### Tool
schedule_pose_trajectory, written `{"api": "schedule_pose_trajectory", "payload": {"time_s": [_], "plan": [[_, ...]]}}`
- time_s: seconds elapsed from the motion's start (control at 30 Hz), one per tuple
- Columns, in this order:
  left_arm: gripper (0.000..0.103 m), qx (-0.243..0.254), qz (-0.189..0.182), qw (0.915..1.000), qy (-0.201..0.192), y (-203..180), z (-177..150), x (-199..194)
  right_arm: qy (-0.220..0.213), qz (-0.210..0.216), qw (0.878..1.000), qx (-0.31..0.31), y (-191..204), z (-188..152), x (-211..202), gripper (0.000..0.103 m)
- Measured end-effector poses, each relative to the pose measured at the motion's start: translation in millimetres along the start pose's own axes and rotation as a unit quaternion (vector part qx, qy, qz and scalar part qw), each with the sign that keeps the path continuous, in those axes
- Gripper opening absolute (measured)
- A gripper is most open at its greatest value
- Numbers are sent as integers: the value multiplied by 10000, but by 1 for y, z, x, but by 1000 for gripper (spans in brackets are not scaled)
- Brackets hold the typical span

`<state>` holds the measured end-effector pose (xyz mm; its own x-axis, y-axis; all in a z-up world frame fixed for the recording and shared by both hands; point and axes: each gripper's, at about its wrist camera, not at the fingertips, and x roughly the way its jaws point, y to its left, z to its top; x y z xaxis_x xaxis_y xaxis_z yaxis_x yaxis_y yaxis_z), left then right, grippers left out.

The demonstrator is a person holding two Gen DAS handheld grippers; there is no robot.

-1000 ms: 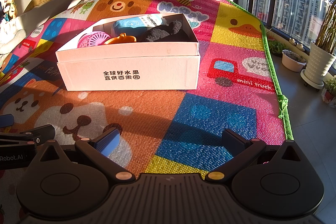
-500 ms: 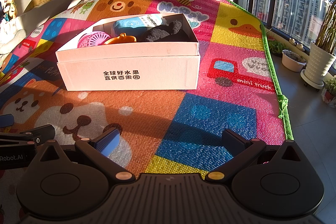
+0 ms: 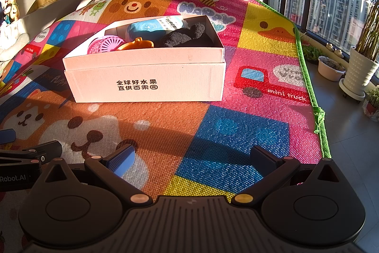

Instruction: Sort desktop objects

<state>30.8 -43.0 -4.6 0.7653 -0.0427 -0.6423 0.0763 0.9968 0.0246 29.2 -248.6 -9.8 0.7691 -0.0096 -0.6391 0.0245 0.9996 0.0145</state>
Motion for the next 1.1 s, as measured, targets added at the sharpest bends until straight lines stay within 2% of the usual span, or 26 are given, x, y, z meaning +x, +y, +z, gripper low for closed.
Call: {"api": "schedule_pose_trajectory", "payload": {"time_s": [0.77,0.93,1.1], "plan": [[103,4,-8,10000,12,-1,1,1,0,2,10000,2,0,0,0,103],[103,-12,-127,9997,219,3,7,2,1,0,10000,0,0,0,0,103],[103,-93,20,9996,262,0,7,2,1,1,10000,3,0,0,1,103]]}}
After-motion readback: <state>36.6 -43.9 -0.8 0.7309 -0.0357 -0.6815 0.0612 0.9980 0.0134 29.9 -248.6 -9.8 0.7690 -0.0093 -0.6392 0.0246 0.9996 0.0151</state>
